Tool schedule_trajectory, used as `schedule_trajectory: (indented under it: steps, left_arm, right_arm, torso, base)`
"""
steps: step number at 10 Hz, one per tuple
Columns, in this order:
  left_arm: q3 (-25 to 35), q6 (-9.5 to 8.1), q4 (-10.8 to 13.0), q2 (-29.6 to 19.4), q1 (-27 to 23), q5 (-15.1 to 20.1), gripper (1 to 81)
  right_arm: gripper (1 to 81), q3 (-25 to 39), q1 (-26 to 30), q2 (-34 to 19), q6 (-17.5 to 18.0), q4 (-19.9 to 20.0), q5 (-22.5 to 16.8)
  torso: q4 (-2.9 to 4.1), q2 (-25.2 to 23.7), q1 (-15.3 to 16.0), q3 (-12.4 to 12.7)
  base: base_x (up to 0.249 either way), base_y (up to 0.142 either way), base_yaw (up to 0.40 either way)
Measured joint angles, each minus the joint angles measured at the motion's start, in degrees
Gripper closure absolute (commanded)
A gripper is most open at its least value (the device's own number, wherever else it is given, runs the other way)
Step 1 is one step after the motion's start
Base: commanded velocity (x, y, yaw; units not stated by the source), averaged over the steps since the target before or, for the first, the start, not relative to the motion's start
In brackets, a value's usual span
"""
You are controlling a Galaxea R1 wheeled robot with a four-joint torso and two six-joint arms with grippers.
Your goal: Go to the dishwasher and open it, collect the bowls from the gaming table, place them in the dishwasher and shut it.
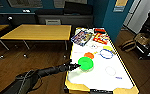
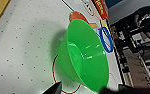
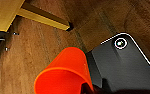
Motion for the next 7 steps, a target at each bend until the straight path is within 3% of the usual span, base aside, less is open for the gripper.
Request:
schedule_trajectory:
  steps: [3,7]
  left_arm:
    - [-0.2,-1.60,-0.1,-0.4,1.1,-1.8,1.0]
    - [-2.3,-1.62,-0.1,2.1,1.6,-2.0,1.0]
  right_arm:
    - [81.1,0.0,0.3,0.0,0.0,0.0,0.0]
    - [81.1,0.0,0.3,0.0,0.0,0.0,0.0]
  torso:
    - [0.00,0.0,0.0,0.0]
    - [0.00,0.0,0.0,0.0]
  base:
    - [0.000,0.000,0.000]
    - [0.000,0.000,0.000]
